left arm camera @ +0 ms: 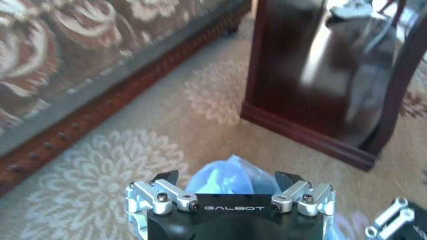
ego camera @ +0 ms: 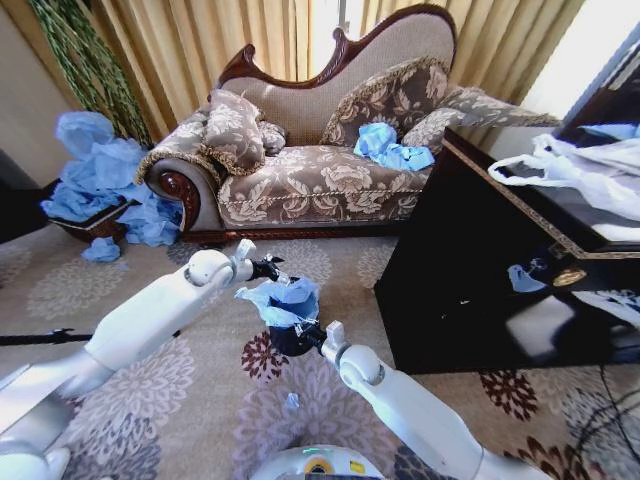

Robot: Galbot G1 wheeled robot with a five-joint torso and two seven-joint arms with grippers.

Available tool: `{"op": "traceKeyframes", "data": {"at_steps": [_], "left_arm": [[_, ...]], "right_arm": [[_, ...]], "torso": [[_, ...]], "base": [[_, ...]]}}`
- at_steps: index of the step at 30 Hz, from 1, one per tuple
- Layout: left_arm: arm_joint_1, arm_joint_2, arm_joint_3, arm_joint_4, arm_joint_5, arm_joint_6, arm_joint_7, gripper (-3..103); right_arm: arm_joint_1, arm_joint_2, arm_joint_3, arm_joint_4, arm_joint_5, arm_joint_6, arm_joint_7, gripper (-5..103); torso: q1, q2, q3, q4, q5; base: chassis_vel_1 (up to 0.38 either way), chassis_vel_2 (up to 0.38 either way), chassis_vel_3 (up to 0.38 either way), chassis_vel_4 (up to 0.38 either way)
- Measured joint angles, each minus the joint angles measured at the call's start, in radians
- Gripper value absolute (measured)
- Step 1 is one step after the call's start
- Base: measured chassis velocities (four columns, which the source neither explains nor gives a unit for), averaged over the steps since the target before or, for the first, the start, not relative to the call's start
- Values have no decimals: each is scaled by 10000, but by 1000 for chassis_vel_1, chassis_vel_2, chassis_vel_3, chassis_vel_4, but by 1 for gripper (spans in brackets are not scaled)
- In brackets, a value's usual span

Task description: Place a garbage bag over the trash bin.

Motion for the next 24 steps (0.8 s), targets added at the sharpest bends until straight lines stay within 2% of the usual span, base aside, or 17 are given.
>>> {"op": "traceKeyframes", "data": {"at_steps": [2,7,11,13,16,17,18,19,20,23,24], "left_arm": [[-324,-209,539,414,192,-6,54,97],[-578,-566,935,1024,499,-51,82,95],[-629,-921,1088,1662,899,-120,237,81],[-629,-953,1102,1730,958,-139,272,81],[-592,-1069,1163,1993,1400,-224,678,65],[-592,-1069,1163,1993,1400,-224,678,65],[-573,-1115,1173,2078,1517,-251,790,59],[-553,-1177,1175,2179,1585,-282,840,54],[-553,-1177,1175,2179,1585,-282,840,54],[-544,-1358,1173,2416,1661,-374,855,38],[-544,-1358,1173,2416,1661,-374,855,38]], "right_arm": [[-35,19,73,-43,4,35,-20,0],[-137,10,211,-55,4,82,-56,0],[-303,-106,416,-32,7,122,-125,0],[-329,-123,443,-22,10,127,-136,0],[-448,-206,577,9,14,161,-182,0],[-448,-206,577,9,14,161,-182,0],[-477,-214,613,23,14,170,-189,0],[-499,-214,648,37,15,177,-191,0],[-499,-214,648,37,15,177,-191,0],[-529,-212,701,44,16,190,-193,0],[-529,-212,701,44,16,190,-193,0]], "torso": [[0,0,0,-1,1],[1,0,0,0,1],[1,0,0,-1,0],[1,0,0,-1,0],[0,0,-1,-1,0],[0,0,-1,-1,0],[0,0,-1,0,0],[0,0,-1,0,0],[0,0,-1,0,0],[0,0,-1,0,0],[0,0,-1,0,0]], "base": [[0,0,0,0],[0,0,0,0],[0,0,0,0],[0,0,0,0],[0,0,0,0],[0,0,0,0],[0,0,0,0],[0,0,0,0],[0,0,0,0],[0,0,0,0],[0,0,0,0]]}}
